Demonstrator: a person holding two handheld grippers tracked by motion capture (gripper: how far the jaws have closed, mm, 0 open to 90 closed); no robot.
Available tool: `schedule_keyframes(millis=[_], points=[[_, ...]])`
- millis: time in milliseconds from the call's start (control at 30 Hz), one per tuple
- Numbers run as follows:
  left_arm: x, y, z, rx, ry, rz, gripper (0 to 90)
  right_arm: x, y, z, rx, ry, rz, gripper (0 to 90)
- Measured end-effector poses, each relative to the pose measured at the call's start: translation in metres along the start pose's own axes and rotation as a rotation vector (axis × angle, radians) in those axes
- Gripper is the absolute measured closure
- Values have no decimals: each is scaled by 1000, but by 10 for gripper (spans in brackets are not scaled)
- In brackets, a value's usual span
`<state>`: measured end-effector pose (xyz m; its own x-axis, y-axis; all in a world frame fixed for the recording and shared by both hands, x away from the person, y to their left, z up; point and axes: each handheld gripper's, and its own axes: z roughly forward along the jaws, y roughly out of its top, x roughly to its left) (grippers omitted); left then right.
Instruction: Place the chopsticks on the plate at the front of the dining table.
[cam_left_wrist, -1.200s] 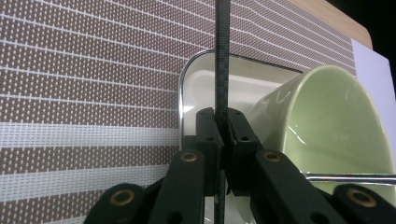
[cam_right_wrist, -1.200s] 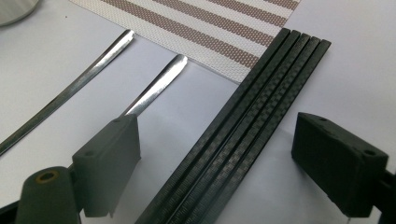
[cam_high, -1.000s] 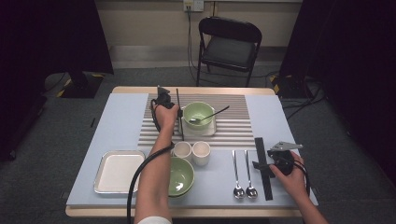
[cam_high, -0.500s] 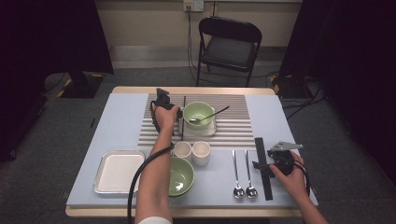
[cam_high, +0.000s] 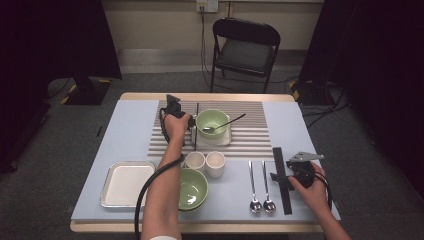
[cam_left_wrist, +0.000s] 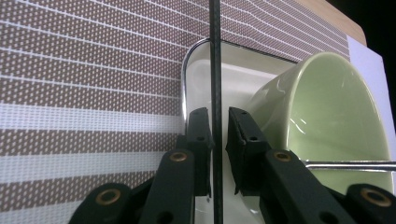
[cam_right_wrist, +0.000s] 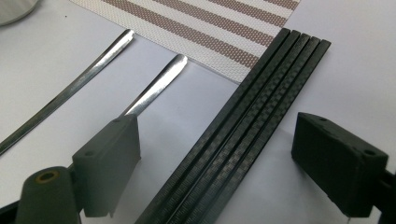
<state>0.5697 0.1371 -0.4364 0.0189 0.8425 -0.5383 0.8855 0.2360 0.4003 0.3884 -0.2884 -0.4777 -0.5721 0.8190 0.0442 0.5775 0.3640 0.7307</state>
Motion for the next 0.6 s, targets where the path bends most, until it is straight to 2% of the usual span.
schedule_keyframes(millis=[133,167,200,233,367,600], points=[[1,-4,-4,2,8,-5,815,0,0,0,0,0,-1,144],[2,-5,-5,5,12,14,822,0,0,0,0,-2,0,144],[1,-6,-7,1,14,10,825,0,0,0,0,-1,0,145],[1,-7,-8,7,16,25,826,0,0,0,0,-2,0,145],[2,-10,-12,17,66,69,786,0,0,0,0,-1,0,144],[3,-17,-12,36,81,88,778,1,0,0,2,-5,-9,145]])
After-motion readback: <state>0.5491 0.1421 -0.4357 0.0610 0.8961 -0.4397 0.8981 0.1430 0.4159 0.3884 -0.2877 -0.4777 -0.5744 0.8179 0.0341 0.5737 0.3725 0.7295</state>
